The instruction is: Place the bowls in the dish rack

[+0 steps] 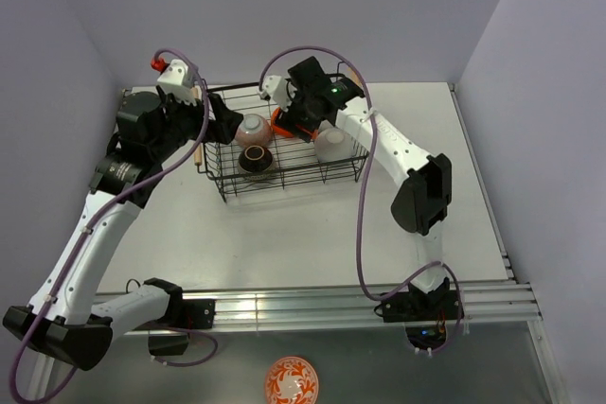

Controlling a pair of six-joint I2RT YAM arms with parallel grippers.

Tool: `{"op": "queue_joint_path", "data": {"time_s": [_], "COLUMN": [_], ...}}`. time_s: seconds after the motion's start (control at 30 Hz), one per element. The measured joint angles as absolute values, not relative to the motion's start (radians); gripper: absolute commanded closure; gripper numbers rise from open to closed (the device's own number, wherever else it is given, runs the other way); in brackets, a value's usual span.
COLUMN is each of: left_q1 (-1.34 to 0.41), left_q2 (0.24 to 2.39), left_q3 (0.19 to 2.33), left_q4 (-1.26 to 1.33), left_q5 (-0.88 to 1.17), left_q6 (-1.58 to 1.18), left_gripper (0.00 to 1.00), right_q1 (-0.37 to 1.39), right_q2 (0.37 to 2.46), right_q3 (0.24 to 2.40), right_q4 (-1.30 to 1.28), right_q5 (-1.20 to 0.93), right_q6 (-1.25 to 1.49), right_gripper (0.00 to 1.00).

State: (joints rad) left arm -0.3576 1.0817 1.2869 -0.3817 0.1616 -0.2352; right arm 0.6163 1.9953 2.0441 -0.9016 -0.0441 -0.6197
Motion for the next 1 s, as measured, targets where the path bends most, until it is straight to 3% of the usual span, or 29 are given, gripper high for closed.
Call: {"op": "queue_joint_path", "data": {"time_s": [0.4, 1.0], "left_q1": [-0.303, -0.219], "left_q2": [1.063, 1.071], "left_q3": [1.261, 1.247], "left_q4": [-0.383, -0.387], "left_q5": [0.216, 0.306], "left_q6": [-0.254, -0.257], "left_gripper": [0.0, 0.0], "right_q1": [0.673, 0.698], "right_q2": [2.066, 2.167], "right_q3": [1.963, 1.958], "right_q4": [-0.818, -0.714], "right_q5": [0.094, 0.187], "right_q6": [-0.886, -1.013], "right_gripper": [1.0, 1.0]}}
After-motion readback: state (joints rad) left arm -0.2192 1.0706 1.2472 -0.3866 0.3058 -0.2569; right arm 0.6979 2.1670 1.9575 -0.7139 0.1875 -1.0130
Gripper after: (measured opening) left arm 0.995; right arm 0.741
